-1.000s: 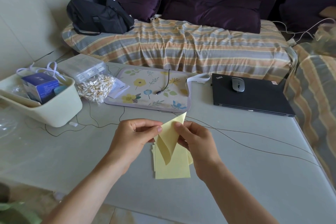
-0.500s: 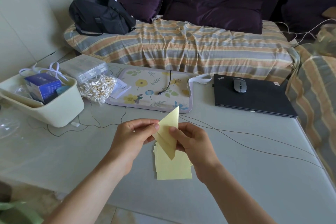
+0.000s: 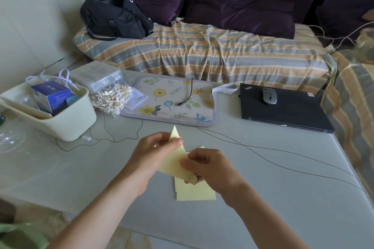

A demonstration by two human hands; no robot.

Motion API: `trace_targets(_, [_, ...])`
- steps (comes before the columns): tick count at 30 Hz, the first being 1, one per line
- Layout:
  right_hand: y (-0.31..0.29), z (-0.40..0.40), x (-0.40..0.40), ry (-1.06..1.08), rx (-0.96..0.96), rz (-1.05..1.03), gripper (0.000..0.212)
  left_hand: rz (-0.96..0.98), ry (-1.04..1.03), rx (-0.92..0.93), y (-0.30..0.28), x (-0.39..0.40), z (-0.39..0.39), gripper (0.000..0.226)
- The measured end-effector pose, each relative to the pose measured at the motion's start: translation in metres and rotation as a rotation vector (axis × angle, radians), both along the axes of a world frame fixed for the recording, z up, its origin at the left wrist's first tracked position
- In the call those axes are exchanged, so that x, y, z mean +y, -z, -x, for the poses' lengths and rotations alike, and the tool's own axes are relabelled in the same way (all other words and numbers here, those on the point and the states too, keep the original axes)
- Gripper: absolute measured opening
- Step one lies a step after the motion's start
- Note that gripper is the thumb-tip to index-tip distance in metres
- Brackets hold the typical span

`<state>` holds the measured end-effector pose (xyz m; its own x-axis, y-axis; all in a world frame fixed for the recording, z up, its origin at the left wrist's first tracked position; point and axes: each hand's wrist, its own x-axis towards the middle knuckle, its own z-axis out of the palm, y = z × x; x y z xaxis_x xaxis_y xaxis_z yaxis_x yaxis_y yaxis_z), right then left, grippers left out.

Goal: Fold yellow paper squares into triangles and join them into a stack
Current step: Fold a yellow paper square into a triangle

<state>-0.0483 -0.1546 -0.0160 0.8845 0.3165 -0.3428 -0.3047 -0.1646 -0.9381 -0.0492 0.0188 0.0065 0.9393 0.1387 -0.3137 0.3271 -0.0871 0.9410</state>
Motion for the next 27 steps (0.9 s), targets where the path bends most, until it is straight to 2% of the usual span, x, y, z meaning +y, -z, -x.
trace_targets(2, [-0.0004,0.0010,0.0005,-0.043,0.011,0.017,0.015,0.017,-0.002,-0.041,0.0005,0.0012,0.0010,0.025])
trace_targets(5, [-0.0013,-0.0002,-0.0002,-0.005,-0.006,0.024,0.015,0.050,-0.069,-0.076,0.0026,0.0041,-0.0010,0.014])
trace_targets(9, [0.0007,-0.0048,-0.0044,0.076,0.011,-0.035,0.017,0.163,-0.171,-0.050,0.0038,0.0045,-0.0024,0.017])
trace_targets(14, [0.0010,-0.0040,-0.0023,0.057,0.015,-0.025,0.016,0.162,-0.282,-0.076,0.0068,0.0054,-0.0049,0.007])
trace_targets(19, [0.0009,-0.0043,-0.0021,0.115,-0.009,-0.027,0.016,0.151,-0.117,-0.043,0.0065,0.0058,-0.0027,0.007])
trace_targets(27, [0.0009,-0.0007,0.0014,0.056,-0.088,0.090,0.020,-0.115,0.086,-0.076,0.0083,0.0025,0.0003,0.001])
